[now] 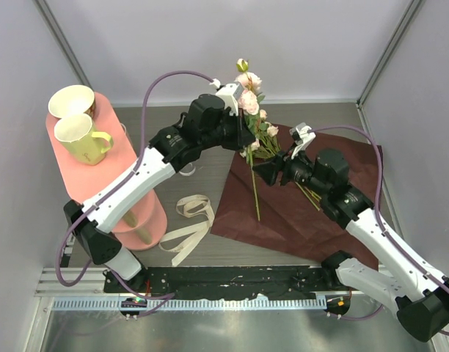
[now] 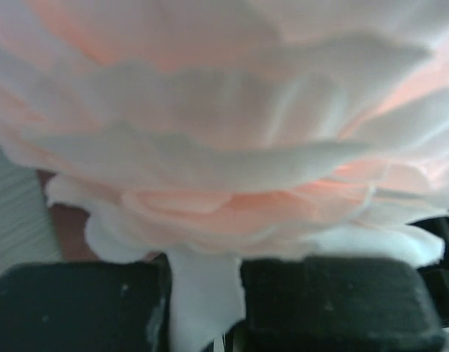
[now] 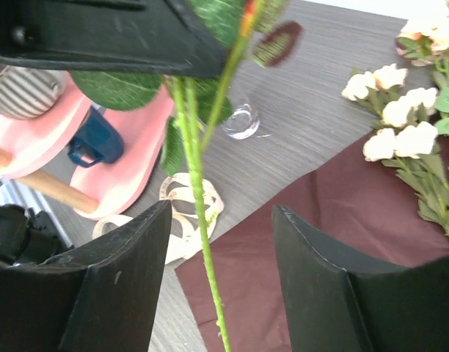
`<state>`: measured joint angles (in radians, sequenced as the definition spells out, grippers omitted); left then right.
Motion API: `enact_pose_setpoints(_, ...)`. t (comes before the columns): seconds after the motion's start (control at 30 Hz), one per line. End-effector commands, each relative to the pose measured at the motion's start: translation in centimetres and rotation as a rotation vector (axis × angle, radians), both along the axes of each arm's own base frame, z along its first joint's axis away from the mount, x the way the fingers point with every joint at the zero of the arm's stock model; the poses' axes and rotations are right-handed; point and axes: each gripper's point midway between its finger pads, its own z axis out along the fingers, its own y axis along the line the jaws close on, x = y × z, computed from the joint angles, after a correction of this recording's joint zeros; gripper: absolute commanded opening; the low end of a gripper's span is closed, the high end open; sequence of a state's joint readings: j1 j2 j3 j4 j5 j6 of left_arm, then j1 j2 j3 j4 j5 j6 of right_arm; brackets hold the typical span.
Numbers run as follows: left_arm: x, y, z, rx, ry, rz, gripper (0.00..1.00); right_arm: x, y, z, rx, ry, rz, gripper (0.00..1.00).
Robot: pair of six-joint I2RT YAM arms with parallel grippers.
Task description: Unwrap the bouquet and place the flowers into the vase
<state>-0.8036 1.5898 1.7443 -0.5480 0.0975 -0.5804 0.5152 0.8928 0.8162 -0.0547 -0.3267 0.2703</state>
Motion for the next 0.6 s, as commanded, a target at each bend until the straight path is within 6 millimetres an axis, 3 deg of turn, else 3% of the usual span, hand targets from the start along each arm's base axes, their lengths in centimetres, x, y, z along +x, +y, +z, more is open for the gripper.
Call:
enact_pose_setpoints(0.0, 1.3, 4.7, 5.0, 0.085, -0.247, 0.128, 0.00, 1.4, -1.8, 3.3, 0.009, -0.032, -0.141, 0.64)
enact_pose_setpoints(0.13, 3.2, 9.2, 7.5, 0.226, -0.398, 0.299, 0.00, 1.3, -3.3, 3.8, -0.008, -0.033, -0.210, 0.66)
enact_pose_setpoints(0.23, 4.5, 12.4, 10.7, 0.302, -0.509, 0.426, 0.00, 1.2, -3.4, 3.4, -0.013, -0.029, -0.215, 0.66)
enact_pose_setpoints(0.4, 6.1, 15.6, 15.9, 0.281, -0.575, 0.534, 0.00, 1.3, -3.3, 2.4, -0.034, -0.007, -0.209, 0.66)
enact_pose_setpoints(0.57, 7.4, 19.5, 19.3, 0.303, -0.661, 0.671, 0.00, 1.4, -3.2, 2.4, -0.037, -0.010, -0.205, 0.66)
